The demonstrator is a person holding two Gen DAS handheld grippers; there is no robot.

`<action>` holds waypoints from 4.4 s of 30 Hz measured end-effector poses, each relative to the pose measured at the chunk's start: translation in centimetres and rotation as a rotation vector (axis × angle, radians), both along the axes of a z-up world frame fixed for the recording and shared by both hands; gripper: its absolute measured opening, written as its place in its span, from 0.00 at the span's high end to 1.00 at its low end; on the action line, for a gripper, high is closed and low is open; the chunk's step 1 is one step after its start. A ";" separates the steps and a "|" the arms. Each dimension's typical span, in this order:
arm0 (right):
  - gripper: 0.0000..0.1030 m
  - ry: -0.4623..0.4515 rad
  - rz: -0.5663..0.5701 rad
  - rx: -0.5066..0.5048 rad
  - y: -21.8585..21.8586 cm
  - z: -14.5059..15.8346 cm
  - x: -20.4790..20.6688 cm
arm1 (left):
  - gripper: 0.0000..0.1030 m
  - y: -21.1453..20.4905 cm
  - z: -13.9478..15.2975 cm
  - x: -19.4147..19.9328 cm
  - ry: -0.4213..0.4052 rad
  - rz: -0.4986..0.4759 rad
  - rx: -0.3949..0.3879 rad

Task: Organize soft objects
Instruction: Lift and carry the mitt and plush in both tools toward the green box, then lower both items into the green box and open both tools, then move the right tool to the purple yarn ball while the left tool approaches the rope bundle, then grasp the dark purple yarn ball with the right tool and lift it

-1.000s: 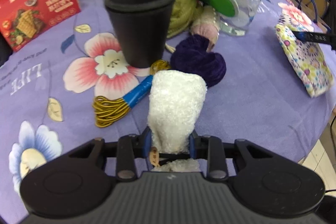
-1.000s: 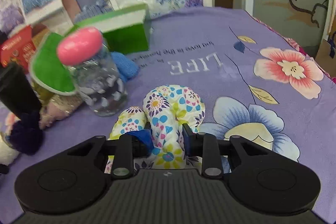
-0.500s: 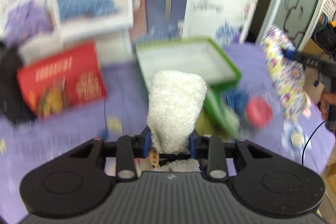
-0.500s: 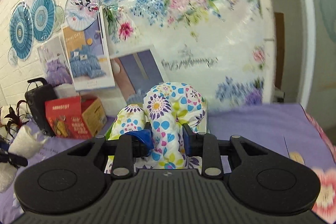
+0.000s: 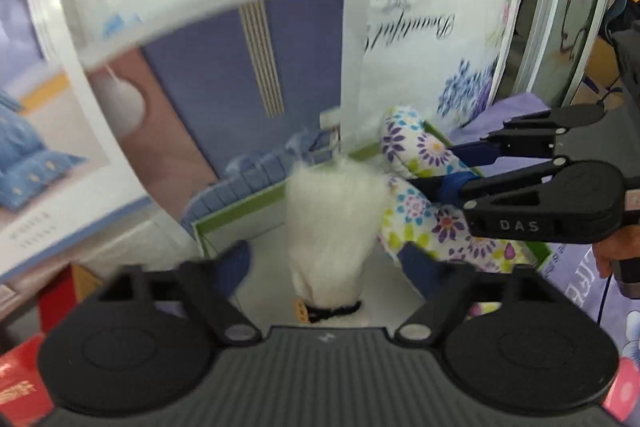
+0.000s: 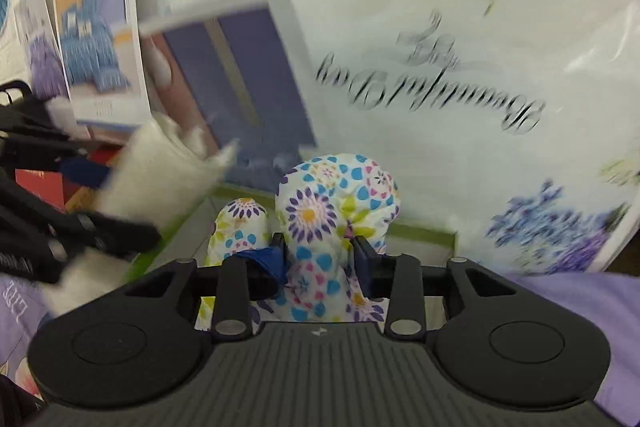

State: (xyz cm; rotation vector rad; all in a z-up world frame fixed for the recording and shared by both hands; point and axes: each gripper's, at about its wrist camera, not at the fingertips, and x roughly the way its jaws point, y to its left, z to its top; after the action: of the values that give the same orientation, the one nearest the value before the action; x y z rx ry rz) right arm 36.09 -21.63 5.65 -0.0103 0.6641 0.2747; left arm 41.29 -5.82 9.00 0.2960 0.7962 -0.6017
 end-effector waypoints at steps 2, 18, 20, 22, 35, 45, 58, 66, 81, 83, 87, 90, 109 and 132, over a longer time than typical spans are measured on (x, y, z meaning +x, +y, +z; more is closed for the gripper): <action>0.76 0.030 -0.019 0.010 -0.1 -1.0 0.3 | 0.14 0.3 -1.1 0.5 0.028 0.014 -0.029; 0.51 -0.142 -0.083 -0.004 -1.0 4.6 -5.3 | 0.01 4.7 4.3 -6.7 -0.076 0.114 -0.051; 0.48 -0.129 -0.085 -0.006 -1.5 4.8 -7.7 | 0.01 5.8 5.2 -9.3 -0.083 0.141 -0.048; 0.46 -0.130 -0.097 -0.008 -2.0 4.8 -10.8 | 0.01 7.0 6.1 -12.5 -0.103 0.165 -0.057; 0.42 -0.165 -0.181 0.144 -2.0 -1.4 -32.9 | 0.00 14.5 2.4 -32.3 -0.129 0.376 -0.114; 0.41 -0.058 -0.153 0.194 4.9 -9.7 -37.1 | 0.00 17.0 -7.5 -37.9 0.059 0.519 -0.126; 0.41 -0.061 -0.047 0.011 13.2 -8.9 -29.3 | 0.00 23.7 -7.6 -38.4 0.050 0.670 -0.186; 0.39 0.020 -0.022 0.060 12.7 -10.6 -28.1 | 0.00 24.2 -7.7 -37.9 0.061 0.663 -0.196; 0.36 -0.019 -0.257 0.108 -0.1 -7.6 -39.1 | 0.00 17.6 -7.3 -36.9 0.039 0.521 -0.110; 0.36 -0.019 -0.193 0.106 1.5 -7.7 -38.4 | 0.00 17.0 -7.3 -37.2 0.026 0.501 -0.083; 0.36 -0.017 -0.106 0.071 4.4 -8.4 -37.0 | 0.00 15.8 -7.5 -37.2 0.001 0.436 -0.028; 0.36 0.003 -0.084 0.051 5.6 -8.9 -36.2 | 0.00 14.8 -8.0 -36.4 -0.037 0.295 0.023; 0.35 0.136 -0.103 0.102 5.3 -11.6 -33.5 | 0.00 16.1 -13.8 -25.9 0.283 -0.333 0.037; 0.30 0.034 -0.075 -0.043 7.2 -13.5 -33.2 | 0.00 14.1 -15.1 -30.9 0.190 -0.110 0.137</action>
State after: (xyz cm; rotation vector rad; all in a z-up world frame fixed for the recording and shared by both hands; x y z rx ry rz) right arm 2.85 -14.43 -7.87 -0.0215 0.7026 0.1891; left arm 10.37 8.25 -6.10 0.4138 1.0112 -0.6869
